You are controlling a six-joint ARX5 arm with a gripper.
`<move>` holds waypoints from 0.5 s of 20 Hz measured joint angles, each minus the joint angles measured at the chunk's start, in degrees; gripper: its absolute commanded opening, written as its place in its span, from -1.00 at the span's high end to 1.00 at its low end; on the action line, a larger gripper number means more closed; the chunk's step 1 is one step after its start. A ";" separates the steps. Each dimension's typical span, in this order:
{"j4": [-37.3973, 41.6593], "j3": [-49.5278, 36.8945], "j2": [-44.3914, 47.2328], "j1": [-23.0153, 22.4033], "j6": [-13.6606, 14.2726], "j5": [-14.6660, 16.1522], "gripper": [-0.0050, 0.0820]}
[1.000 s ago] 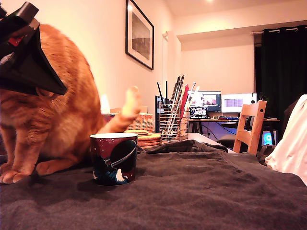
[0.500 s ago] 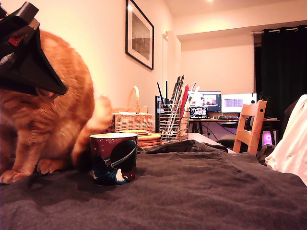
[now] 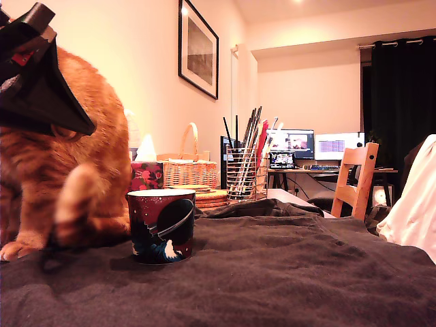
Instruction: Pick up the coffee capsules on the table and drop them inside the coffee cup
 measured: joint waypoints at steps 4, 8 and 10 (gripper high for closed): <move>0.00 0.00 0.00 0.00 -0.02 0.33 0.27; -0.02 0.00 0.00 0.00 -0.04 0.33 0.27; 0.00 0.00 0.00 0.00 -0.04 0.33 0.27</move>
